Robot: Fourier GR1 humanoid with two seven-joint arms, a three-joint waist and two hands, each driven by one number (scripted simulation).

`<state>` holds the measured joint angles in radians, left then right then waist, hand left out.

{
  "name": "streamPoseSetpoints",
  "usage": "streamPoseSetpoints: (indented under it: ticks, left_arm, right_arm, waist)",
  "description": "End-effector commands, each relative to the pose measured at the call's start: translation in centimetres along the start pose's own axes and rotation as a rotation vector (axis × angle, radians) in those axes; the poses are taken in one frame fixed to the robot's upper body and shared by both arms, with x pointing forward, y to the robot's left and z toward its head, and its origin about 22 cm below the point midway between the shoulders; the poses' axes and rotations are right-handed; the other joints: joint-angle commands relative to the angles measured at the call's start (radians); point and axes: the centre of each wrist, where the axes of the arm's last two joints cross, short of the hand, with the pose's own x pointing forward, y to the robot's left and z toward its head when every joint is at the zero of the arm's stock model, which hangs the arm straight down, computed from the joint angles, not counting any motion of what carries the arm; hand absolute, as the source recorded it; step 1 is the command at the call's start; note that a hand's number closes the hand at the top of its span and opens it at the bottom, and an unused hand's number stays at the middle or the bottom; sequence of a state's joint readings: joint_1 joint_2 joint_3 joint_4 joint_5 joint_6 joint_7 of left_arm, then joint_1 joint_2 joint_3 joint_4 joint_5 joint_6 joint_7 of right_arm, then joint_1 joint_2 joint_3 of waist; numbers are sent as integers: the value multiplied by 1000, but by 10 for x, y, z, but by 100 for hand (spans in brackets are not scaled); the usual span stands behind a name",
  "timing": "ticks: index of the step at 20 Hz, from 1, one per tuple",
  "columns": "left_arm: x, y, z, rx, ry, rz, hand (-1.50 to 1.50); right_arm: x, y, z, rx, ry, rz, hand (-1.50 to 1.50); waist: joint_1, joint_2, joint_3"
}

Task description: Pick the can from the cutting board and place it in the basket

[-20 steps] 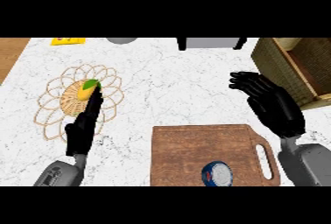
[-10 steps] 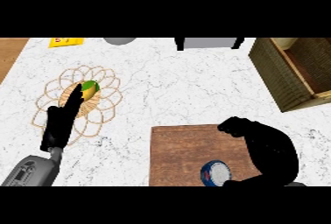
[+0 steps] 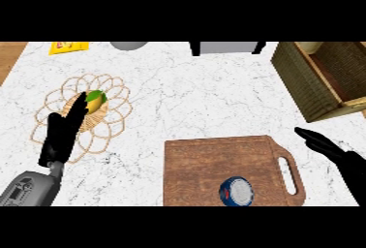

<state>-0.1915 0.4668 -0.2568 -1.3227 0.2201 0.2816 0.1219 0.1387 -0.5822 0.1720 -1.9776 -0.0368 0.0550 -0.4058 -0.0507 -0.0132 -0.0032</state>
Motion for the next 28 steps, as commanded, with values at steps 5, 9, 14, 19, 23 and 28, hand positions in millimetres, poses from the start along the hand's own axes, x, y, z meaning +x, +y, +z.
streamPoseSetpoints:
  ticks: [5,9,14,19,23,28]
  left_arm:
    - [21,11,-7,-21,-13,-1,0]
    - [23,14,0,-6,-8,4,0]
    - [23,-11,-4,-38,-14,2,0]
    - [17,14,0,-41,-21,-19,0]
    - [13,3,-2,-38,-24,7,0]
    - [21,-13,-11,-26,-22,-12,0]
  right_arm:
    - [51,-51,1,469,215,254,-150]
    - [65,-74,10,542,225,200,-150]
    - [74,-70,16,548,267,180,-150]
    - [52,-69,29,428,262,176,-150]
    - [43,-56,39,377,287,213,-150]
    - [40,-31,35,360,291,229,-150]
  waist:
    - [27,7,0]
    - [32,8,3]
    - [38,11,3]
    - [45,12,3]
    - [45,12,4]
    - [45,12,3]
